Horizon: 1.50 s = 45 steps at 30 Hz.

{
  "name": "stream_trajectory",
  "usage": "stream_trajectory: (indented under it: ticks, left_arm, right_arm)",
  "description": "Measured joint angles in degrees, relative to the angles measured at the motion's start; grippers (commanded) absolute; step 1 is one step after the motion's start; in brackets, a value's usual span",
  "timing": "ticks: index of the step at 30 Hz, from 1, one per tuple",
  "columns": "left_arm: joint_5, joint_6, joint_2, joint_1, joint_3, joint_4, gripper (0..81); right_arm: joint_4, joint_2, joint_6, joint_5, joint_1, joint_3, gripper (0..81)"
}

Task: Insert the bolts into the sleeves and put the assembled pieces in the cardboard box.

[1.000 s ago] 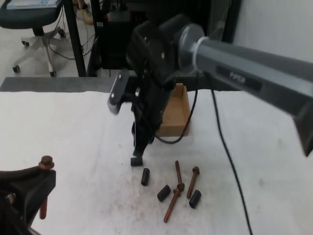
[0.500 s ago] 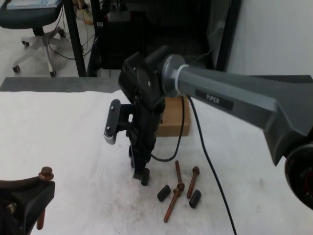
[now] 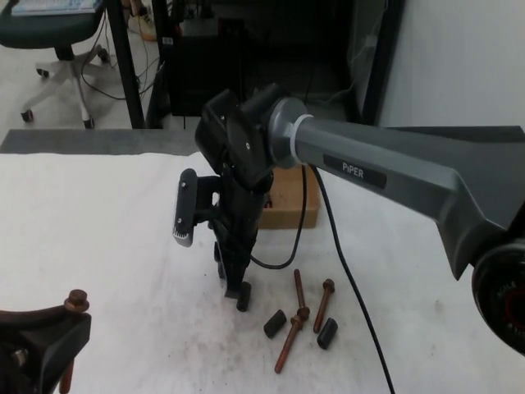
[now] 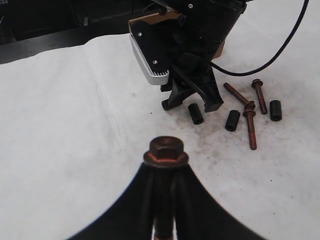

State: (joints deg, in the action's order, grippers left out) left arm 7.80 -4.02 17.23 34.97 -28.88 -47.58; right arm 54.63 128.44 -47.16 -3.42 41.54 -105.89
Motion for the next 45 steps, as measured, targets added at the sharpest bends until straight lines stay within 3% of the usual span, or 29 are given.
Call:
stream_trajectory:
  ticks: [18, 20, 23, 29, 35, 38, 41, 42, 45]
  left_arm:
    - [0.0, 0.1, 0.0, 0.0, 0.0, 0.0, 0.2]
    - [0.0, 0.1, 0.0, 0.0, 0.0, 0.0, 0.2]
    - [0.0, 0.1, 0.0, 0.0, 0.0, 0.0, 0.2]
    - [0.0, 0.1, 0.0, 0.0, 0.0, 0.0, 0.2]
    - [0.0, 0.1, 0.0, 0.0, -0.62, 0.43, 0.2]
    - [-1.28, 0.1, -0.64, 0.0, -1.6, 6.96, 0.2]
    - [-7.44, 0.1, -1.16, 0.0, -1.81, 17.31, 0.2]
    - [-7.8, 0.1, -1.17, 0.0, -1.81, 17.31, 0.2]
    - [-23.27, 0.54, -1.14, 0.0, -1.82, 34.26, 0.2]
  right_arm:
    - [0.85, 2.38, -0.82, 1.11, -0.34, 0.0, 32.1]
    - [0.75, 2.38, -0.82, 1.11, -0.32, 0.0, 26.0]
    - [0.71, 2.38, -0.82, 1.11, -0.32, 0.11, 1.5]
    - [0.58, 2.38, 4.05, 1.19, -0.32, 0.13, 0.8]
    - [0.45, -0.4, 15.82, 0.98, -0.43, 0.65, 0.8]
    - [0.59, -5.83, 19.96, -2.15, -1.19, 0.84, 0.8]
    - [0.37, -13.68, 24.21, -7.34, -3.08, 0.84, 0.8]
    - [0.41, -16.76, 27.37, -12.33, -3.9, 0.84, 0.8]
    - [1.25, -25.51, 30.9, -24.97, -6.38, 0.64, 0.8]
